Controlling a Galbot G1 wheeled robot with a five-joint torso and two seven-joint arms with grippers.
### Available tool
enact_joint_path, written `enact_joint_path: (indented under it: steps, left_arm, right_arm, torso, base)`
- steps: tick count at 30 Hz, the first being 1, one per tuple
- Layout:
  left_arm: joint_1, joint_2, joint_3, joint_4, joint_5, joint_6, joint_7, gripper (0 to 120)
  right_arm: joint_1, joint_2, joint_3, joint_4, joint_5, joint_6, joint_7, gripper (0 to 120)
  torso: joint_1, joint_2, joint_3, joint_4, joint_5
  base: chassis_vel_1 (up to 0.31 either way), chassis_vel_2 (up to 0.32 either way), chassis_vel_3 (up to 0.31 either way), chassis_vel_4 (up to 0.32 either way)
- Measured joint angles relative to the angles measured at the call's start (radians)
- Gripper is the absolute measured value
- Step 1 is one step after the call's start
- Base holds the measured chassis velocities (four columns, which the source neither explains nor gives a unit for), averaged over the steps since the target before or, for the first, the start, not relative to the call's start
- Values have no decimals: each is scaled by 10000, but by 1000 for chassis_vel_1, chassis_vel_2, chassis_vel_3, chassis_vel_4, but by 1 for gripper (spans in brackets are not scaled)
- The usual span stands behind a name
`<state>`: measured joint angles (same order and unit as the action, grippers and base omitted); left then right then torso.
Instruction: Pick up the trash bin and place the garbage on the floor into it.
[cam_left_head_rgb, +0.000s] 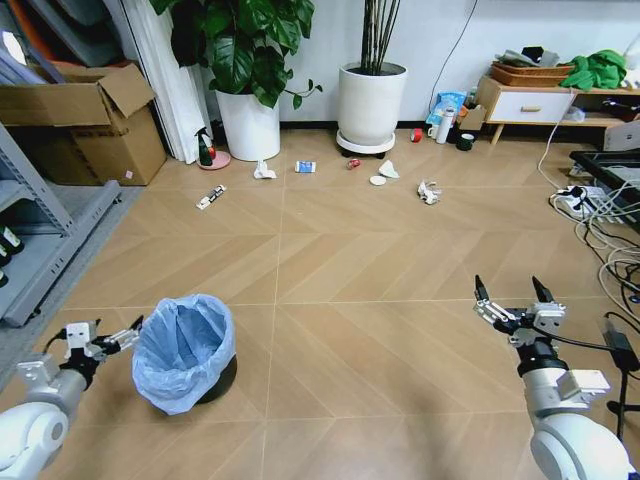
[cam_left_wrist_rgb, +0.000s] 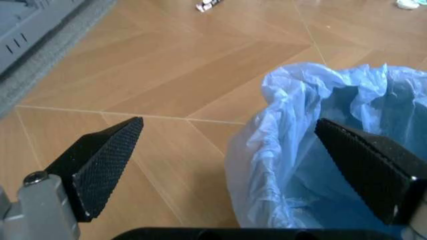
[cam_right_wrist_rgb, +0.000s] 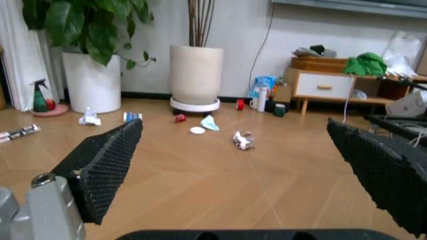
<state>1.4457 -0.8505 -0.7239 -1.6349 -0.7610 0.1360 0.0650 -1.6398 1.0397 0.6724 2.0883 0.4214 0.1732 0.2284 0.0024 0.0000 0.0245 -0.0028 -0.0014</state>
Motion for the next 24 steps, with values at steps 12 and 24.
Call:
enact_joint_path:
  steps: [12, 24]
  left_arm:
    - [-555, 231, 679, 463, -99, 531, 208, 100]
    - [-2245, 44, 2237, 1630, -180, 673, 368, 91]
  right_arm:
    - [1478, -103, -1312, -2038, -164, 134, 0, 100]
    - [1662, -199, -1500, -2085, -26, 75, 17, 100]
  torso:
    - [0, 0, 0, 3, -6]
    - [0, 0, 0, 0, -4]
  base:
    - [0, 0, 0, 0]
    - [0, 0, 0, 0]
